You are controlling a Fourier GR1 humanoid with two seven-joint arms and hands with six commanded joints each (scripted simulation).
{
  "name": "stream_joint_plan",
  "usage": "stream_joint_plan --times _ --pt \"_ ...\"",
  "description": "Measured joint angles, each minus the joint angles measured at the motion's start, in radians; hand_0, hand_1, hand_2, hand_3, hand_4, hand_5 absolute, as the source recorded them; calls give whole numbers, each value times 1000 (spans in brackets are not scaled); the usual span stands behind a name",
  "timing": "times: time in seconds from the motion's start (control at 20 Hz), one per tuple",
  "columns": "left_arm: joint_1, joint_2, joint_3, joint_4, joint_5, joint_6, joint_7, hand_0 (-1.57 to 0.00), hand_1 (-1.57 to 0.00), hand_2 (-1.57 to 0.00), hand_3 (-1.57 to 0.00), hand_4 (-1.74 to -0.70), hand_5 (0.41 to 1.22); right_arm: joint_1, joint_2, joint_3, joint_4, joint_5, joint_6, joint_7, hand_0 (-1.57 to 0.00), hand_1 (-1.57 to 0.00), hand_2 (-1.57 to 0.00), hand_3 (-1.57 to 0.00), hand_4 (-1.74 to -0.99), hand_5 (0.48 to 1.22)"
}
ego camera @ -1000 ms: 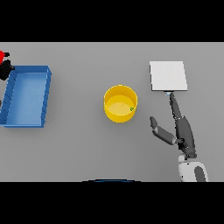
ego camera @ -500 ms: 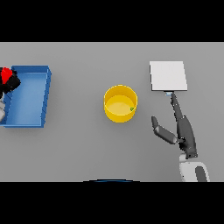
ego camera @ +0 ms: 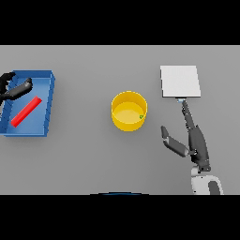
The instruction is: Pick up the red beaker and tilt it to pour out 1 green nut into yellow bowl. Pick up the yellow bowl and place it on the metallic measuring scale.
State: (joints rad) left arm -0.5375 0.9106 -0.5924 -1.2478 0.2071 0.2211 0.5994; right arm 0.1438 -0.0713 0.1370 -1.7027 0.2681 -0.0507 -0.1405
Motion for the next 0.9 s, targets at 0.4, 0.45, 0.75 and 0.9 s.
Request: stream_joint_plan --times 0.4,0.45,0.75,0.9 --pt "-8 -15 26 9 -1 45 -76 -32 -26 -26 -24 -780 679 -25 -19 38 0 69 7 35 1 1 1 1 -1162 694" --pt "-16 -24 29 21 -2 47 -83 -25 -20 -21 -19 -776 685 -49 -36 41 11 68 29 28 1 1 1 1 -1180 708" --pt "-16 -31 27 15 5 51 -81 -6 -5 -5 -4 -794 710 -215 -167 114 49 188 150 87 1 1 1 1 -1278 683" --pt "-16 -34 28 21 12 44 -78 -3 -2 -2 -2 -795 708 -325 -255 173 75 300 207 99 1 1 1 1 -1278 669"
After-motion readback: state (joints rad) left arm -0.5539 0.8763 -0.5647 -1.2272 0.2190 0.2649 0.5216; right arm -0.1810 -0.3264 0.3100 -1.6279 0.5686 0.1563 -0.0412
